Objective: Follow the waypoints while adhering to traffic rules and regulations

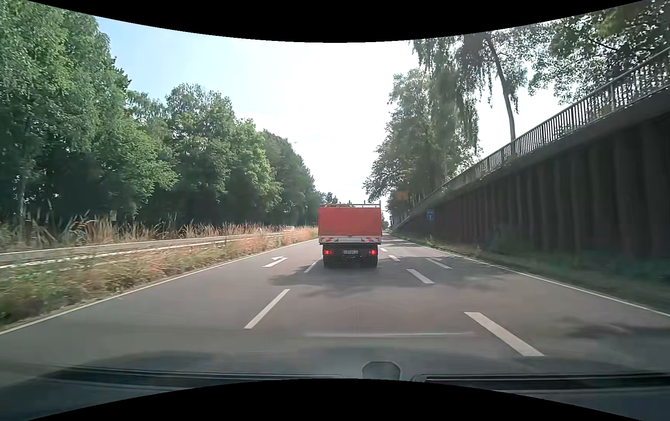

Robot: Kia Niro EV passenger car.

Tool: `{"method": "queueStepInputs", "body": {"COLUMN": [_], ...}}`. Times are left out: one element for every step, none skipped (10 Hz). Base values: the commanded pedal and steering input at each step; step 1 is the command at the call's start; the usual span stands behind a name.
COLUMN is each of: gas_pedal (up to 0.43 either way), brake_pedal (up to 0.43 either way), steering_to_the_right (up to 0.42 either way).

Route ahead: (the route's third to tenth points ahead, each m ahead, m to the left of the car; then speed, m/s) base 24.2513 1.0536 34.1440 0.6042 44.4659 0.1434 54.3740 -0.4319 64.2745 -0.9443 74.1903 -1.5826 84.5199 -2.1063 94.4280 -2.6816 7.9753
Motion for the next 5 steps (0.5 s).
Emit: {"method": "queueStepInputs", "body": {"gas_pedal": [0.059,0.059,0.059,0.059,0.079], "brake_pedal": [0.0,0.0,0.0,0.0,0.0], "steering_to_the_right": [0.006,0.006,0.006,0.006,0.006]}}
